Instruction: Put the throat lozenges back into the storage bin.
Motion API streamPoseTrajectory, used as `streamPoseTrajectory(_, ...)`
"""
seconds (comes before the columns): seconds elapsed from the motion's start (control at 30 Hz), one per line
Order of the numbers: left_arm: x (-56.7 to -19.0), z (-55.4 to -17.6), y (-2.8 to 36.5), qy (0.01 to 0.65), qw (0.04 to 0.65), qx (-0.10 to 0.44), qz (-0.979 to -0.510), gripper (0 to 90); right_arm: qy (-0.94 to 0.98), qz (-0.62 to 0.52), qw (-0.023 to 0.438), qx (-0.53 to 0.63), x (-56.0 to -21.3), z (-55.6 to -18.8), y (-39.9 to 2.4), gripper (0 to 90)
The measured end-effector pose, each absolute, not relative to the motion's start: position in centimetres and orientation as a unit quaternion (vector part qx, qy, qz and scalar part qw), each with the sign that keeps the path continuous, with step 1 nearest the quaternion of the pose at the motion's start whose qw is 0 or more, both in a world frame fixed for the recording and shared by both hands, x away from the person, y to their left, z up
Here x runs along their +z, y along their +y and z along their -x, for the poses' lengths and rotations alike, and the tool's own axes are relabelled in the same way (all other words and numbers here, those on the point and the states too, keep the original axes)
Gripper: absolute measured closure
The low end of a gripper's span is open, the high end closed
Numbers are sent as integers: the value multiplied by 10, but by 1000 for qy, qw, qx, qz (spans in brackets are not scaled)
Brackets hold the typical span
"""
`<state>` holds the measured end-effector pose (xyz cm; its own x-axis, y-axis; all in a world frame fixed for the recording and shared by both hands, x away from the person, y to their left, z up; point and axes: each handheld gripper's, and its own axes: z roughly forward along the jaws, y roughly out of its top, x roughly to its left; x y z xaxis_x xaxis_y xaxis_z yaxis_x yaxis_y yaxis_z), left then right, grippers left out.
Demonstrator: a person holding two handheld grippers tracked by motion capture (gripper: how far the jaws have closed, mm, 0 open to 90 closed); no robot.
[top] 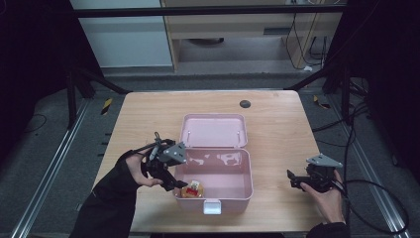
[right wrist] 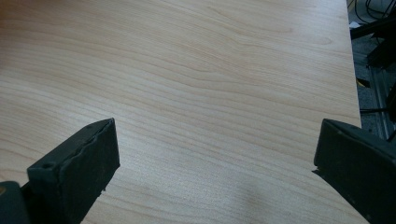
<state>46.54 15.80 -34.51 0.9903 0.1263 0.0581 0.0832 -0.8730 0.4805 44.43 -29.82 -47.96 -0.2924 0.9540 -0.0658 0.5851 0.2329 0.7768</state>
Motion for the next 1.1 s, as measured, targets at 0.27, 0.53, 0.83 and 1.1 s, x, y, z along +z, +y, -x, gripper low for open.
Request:
streamPoseTrajectory(0.27,-335,-465,183,78,265,60,-959,268,734,-524,281,329,-480,-444,-299,5)
streamPoseTrajectory(0.53,-336,-466,222,135,287,90,-944,267,734,-525,281,328,-481,-444,-298,5)
streamPoseTrajectory(0.83,-365,-467,253,212,296,111,-925,256,734,-525,283,326,-481,-444,-299,5)
streamPoseTrajectory(1.1,-386,-467,268,275,316,133,-898,241,735,-524,282,325,-481,-444,-298,5)
